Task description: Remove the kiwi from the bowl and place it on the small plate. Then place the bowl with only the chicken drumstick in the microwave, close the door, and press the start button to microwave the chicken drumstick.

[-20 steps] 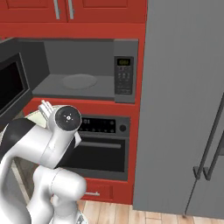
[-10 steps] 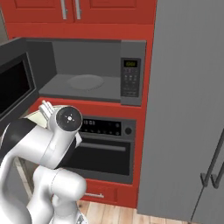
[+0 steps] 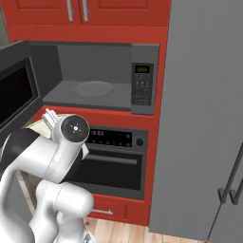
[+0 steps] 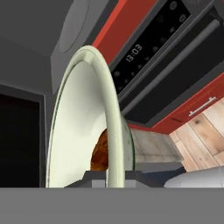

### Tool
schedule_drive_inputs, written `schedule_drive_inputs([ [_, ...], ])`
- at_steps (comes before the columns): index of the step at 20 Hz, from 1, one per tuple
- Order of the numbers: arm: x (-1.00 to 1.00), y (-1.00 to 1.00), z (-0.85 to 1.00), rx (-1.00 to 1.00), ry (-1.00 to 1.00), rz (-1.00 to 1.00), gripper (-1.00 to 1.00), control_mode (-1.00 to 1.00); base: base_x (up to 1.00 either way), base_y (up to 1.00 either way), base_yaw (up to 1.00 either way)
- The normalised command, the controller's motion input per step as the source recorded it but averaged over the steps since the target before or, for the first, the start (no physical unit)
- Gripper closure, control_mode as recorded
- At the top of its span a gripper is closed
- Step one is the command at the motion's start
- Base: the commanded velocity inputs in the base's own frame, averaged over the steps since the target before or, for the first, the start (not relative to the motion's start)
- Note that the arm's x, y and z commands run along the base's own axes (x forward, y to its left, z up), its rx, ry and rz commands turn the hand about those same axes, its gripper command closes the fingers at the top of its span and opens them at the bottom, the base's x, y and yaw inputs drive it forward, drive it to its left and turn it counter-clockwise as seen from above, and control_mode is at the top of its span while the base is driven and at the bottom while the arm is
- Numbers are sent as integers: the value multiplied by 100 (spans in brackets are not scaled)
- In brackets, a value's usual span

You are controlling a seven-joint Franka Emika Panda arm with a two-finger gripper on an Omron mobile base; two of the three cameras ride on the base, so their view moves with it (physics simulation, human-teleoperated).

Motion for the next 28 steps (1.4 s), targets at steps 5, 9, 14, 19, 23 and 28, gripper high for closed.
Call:
schedule_drive_inputs([
  [5, 27, 0, 22, 0, -21, -11, 100, -100, 0, 0, 0],
  [9, 42, 0, 28, 0, -24, -9, 100, -100, 0, 0, 0],
  [14, 63, 0, 3, 4, -11, -8, 100, -100, 0, 0, 0],
  [19, 82, 0, 12, 17, 1, -4, 100, -100, 0, 0, 0],
  [23, 72, 0, 7, 19, 9, 0, 100, -100, 0, 0, 0],
  [28, 75, 18, 0, 3, 16, 0, 100, -100, 0, 0, 0],
])
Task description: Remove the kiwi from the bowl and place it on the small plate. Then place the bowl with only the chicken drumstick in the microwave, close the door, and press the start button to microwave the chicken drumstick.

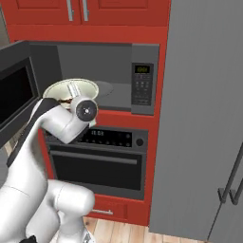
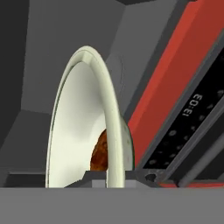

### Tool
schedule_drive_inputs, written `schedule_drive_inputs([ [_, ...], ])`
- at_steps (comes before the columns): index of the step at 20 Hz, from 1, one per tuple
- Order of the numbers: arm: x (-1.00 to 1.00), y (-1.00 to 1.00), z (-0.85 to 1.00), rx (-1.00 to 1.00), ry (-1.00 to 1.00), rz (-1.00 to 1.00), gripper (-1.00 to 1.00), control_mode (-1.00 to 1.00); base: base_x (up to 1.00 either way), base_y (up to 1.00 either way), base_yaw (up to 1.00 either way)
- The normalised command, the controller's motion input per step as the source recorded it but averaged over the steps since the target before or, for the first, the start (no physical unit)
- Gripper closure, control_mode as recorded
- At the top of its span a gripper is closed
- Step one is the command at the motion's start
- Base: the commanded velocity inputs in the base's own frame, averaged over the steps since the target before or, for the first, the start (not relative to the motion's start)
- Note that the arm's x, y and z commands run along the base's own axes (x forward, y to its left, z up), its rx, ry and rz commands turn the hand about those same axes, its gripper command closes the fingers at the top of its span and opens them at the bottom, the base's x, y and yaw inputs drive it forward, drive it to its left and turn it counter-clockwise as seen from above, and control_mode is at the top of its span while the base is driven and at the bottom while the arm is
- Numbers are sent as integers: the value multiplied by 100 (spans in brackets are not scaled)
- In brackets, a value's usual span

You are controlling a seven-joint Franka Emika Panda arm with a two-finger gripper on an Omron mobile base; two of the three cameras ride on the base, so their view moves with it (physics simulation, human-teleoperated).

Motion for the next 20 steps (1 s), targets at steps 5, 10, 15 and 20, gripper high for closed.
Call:
schedule_drive_inputs([
  [5, 75, 25, -9, 0, 7, -1, 100, -100, 0, 0, 0],
  [10, 78, 0, -25, 0, 0, -9, 100, -100, 0, 0, 0],
  [15, 75, 0, -33, 0, 0, -7, 100, -100, 0, 0, 0],
  [20, 72, 8, -35, 0, 0, -4, 100, -100, 0, 0, 0],
])
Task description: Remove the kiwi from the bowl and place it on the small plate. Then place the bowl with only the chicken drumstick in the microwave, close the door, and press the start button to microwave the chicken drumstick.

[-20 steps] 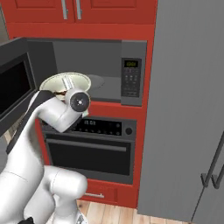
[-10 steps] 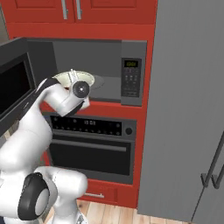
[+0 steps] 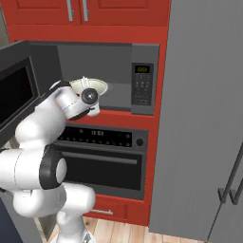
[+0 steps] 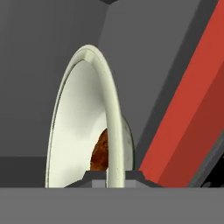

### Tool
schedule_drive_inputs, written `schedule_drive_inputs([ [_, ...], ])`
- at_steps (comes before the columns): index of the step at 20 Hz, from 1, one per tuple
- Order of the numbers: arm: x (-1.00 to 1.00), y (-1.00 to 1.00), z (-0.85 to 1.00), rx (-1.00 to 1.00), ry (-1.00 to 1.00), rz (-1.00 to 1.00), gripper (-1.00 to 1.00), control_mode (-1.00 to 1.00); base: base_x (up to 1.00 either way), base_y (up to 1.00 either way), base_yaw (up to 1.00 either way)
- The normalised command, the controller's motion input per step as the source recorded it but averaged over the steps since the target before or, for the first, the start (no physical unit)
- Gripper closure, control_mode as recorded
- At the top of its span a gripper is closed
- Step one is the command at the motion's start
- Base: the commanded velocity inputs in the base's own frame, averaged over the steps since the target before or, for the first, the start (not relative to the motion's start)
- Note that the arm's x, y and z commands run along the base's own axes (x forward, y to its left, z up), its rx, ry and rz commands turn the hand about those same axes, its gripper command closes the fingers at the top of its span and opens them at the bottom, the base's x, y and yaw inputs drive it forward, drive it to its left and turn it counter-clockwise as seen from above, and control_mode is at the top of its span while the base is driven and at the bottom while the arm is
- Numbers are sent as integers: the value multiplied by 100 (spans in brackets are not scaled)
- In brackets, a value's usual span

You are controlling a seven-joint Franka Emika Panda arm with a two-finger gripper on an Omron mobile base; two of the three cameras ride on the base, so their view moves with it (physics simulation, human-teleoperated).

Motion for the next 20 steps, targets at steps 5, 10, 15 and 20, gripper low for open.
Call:
schedule_drive_inputs([
  [5, 75, 11, -31, 0, 2, -1, 100, -100, 0, 0, 0],
  [10, 71, 11, -27, 0, 1, 0, 100, -100, 0, 0, 0],
  [15, 64, 15, -22, 0, 0, -1, 100, -100, 0, 0, 0],
  [20, 41, 16, -6, 0, 3, 0, 100, -100, 0, 0, 0],
])
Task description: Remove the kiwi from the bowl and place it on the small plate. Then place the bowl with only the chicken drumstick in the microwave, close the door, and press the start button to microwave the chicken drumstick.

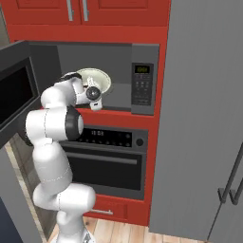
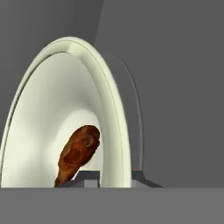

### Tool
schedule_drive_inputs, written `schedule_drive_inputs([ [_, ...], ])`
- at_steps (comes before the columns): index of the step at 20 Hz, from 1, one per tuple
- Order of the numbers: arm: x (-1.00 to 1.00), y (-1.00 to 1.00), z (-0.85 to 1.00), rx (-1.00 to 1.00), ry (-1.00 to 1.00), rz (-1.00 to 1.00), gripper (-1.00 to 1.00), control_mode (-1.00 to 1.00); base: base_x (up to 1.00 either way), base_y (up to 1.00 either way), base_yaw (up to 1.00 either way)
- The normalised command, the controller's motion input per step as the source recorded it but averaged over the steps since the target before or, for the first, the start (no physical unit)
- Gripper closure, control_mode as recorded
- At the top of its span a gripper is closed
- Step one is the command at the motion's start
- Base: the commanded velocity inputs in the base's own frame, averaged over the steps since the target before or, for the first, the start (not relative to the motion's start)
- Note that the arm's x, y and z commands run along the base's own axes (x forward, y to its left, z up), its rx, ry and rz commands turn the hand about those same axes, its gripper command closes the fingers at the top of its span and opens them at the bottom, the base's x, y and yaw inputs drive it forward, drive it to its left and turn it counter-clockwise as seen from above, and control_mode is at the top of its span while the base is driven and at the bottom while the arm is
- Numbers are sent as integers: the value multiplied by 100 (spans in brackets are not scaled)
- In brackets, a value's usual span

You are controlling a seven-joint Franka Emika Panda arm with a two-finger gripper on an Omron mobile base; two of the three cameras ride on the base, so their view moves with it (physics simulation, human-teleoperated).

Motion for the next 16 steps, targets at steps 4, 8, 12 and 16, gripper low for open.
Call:
schedule_drive_inputs([
  [4, -36, 0, 13, 0, -6, 0, -100, -100, 0, 0, 0],
  [8, -43, 0, 31, 0, -9, 0, -100, -100, 0, 0, 0],
  [12, -36, 0, 38, 0, -12, 0, -100, -100, 0, 0, 0],
  [16, -98, 0, 25, 0, -5, -3, -100, -100, 0, 0, 0],
])
